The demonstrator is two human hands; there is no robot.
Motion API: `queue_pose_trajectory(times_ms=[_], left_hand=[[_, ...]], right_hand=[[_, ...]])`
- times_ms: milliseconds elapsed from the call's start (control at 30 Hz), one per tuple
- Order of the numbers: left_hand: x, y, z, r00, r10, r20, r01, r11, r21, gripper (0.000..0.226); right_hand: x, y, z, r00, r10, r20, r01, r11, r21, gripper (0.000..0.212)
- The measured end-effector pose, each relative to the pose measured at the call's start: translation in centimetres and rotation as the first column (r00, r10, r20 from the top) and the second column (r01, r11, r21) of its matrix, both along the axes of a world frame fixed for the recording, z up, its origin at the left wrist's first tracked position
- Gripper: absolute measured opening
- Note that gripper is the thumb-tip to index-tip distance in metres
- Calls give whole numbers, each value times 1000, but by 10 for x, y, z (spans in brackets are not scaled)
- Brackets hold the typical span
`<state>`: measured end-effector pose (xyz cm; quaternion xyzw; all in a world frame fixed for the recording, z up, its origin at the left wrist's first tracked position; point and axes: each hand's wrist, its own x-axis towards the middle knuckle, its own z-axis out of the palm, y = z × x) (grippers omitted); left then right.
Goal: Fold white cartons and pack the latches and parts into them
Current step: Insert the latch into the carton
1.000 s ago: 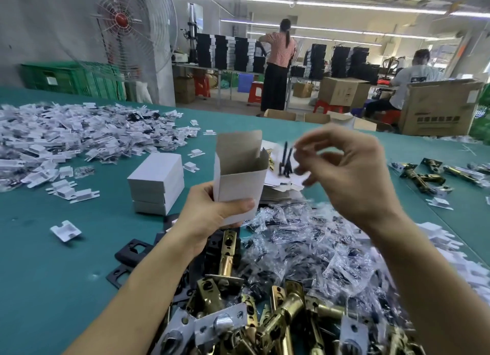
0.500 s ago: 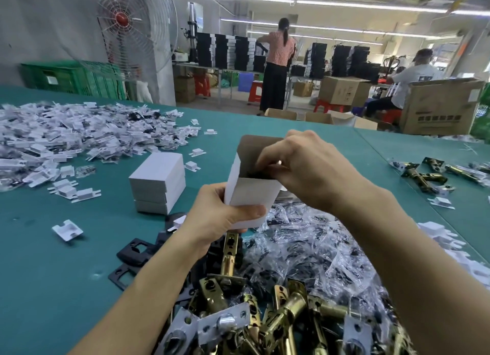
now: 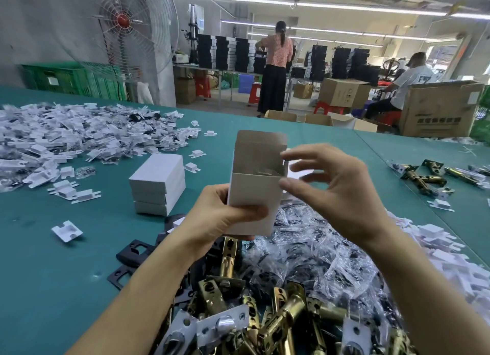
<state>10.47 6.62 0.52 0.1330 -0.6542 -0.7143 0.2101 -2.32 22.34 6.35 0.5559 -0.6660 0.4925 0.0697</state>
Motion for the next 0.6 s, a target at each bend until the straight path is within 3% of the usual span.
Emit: queue_pose_trajectory(times_ms=[100, 200, 400, 500, 600], left_hand=[[0, 3, 1, 999, -53, 11, 53, 998, -32, 32], [0, 6, -1, 995, -101, 24, 103, 990, -98, 39], [-3, 9, -4, 976, -212, 58, 220, 950, -222, 48], [-6, 10, -2, 998, -49, -36, 33, 932, -360, 58], [-7, 10, -2, 980, 78, -182, -141, 921, -363, 65]], right_hand=[[1, 7, -20, 970, 137, 200, -124, 989, -74, 44], [2, 10, -38, 910, 223, 350, -222, 974, -43, 39], [-8, 19, -54, 924, 161, 348, -152, 987, -54, 26], [-14, 24, -60, 933, 109, 342, -105, 994, -30, 24], [-16, 25, -63, 923, 97, 373, -108, 994, 9, 24]])
